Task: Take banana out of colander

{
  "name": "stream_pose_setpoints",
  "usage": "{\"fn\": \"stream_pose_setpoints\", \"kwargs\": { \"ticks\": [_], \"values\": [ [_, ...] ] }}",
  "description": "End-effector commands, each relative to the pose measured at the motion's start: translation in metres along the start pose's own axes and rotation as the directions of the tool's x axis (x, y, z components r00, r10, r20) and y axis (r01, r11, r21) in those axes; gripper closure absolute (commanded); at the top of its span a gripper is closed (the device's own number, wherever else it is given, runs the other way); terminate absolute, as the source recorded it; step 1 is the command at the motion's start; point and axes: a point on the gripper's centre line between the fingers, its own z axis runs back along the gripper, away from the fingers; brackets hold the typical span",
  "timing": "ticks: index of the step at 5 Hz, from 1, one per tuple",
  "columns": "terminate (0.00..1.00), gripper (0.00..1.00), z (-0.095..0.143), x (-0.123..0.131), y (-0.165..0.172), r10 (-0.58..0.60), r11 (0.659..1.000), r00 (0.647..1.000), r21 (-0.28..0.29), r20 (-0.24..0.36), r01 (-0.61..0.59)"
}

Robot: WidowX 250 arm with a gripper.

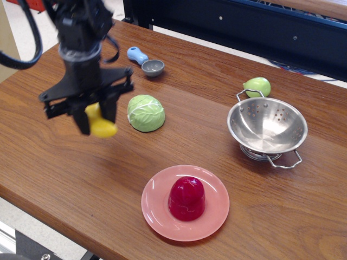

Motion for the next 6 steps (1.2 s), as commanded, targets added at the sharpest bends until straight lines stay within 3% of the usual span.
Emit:
{"fn": "stream_pose_setpoints", "kwargs": {
  "ticks": [1,3,4,5,6],
  "values": [
    [0.0,1.0,-0.024,0.022,0.018,-0.145,0.988,0.988,-0.042,0.059,0.147],
    [0.0,1.0,-0.039,0.028,0.021,-0.143,0.99,0.987,0.028,0.074,0.141],
    [0.0,0.0,-0.036,0.029,0.02,-0.136,0.989,0.989,0.065,0.06,0.132],
    [0.0,0.0,-0.029,0.03,0.017,-0.129,0.99,0.988,0.073,0.081,0.124],
    [0.0,0.0,-0.004,0.03,0.01,-0.143,0.989,0.985,0.051,0.094,0.139]
  ]
}}
